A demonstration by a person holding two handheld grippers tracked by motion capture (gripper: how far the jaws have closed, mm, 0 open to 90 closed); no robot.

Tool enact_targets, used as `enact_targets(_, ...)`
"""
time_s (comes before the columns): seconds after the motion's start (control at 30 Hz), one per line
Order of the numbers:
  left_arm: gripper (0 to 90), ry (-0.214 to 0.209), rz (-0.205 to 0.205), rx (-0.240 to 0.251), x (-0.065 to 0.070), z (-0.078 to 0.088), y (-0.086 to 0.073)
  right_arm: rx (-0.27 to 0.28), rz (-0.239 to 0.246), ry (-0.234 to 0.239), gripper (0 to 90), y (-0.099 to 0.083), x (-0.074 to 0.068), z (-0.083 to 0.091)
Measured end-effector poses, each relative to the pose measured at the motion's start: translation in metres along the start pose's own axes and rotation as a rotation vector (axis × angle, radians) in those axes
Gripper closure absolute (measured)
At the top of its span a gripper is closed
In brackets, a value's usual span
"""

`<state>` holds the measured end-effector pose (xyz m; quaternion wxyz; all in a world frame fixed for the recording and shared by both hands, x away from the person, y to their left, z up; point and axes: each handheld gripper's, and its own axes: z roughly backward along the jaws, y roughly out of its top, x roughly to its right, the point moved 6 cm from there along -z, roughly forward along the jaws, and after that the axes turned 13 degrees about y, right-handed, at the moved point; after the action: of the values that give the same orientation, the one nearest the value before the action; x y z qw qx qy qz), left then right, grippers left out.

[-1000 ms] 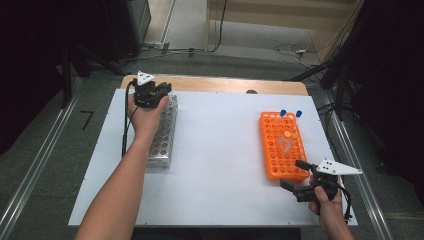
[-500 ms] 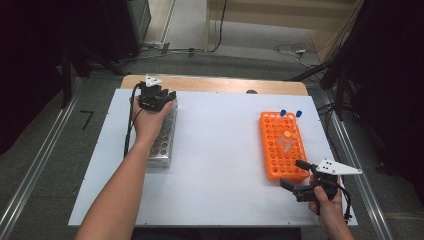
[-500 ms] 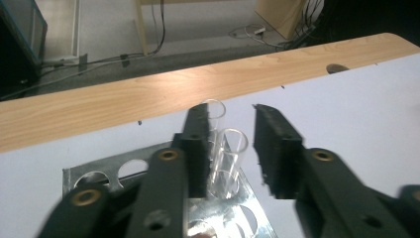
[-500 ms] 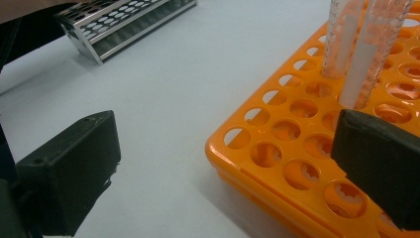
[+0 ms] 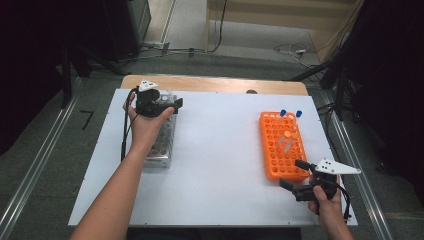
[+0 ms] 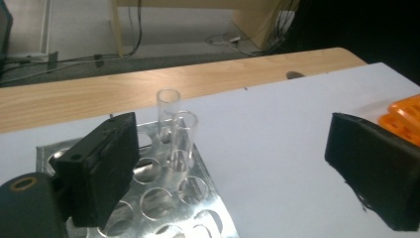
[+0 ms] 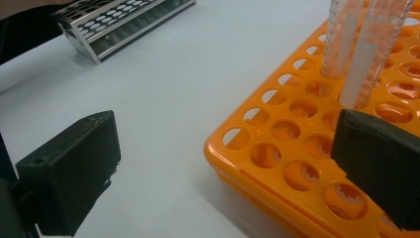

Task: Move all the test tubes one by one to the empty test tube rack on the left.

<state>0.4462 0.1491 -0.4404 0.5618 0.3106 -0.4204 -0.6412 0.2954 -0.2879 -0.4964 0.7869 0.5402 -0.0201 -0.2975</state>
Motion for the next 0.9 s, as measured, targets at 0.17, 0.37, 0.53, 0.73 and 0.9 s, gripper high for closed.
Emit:
enact_targets(0.17,0.9,-0.039,-0.015,0.013,0.009,0.019,-0.004,0.0,0.001,0.0,0.0,0.001,-0.001,-0.001)
enact_targets(0.37,0.0,-0.073,-0.018,0.023,0.02,0.042,-0.015,-0.001,-0.005,-0.008,0.0,0.001,0.0,-0.002)
enact_targets(0.53,0.0,-0.098,-0.033,0.031,0.03,0.059,-0.028,0.003,-0.002,-0.012,0.0,0.003,0.001,-0.002)
enact_targets(0.73,0.0,-0.106,-0.052,0.039,0.04,0.078,-0.042,0.002,0.003,-0.02,0.0,0.005,0.003,-0.002)
enact_targets(0.9,0.0,-0.123,-0.055,0.055,0.048,0.094,-0.052,0.022,-0.007,-0.038,0.0,0.011,0.008,-0.001)
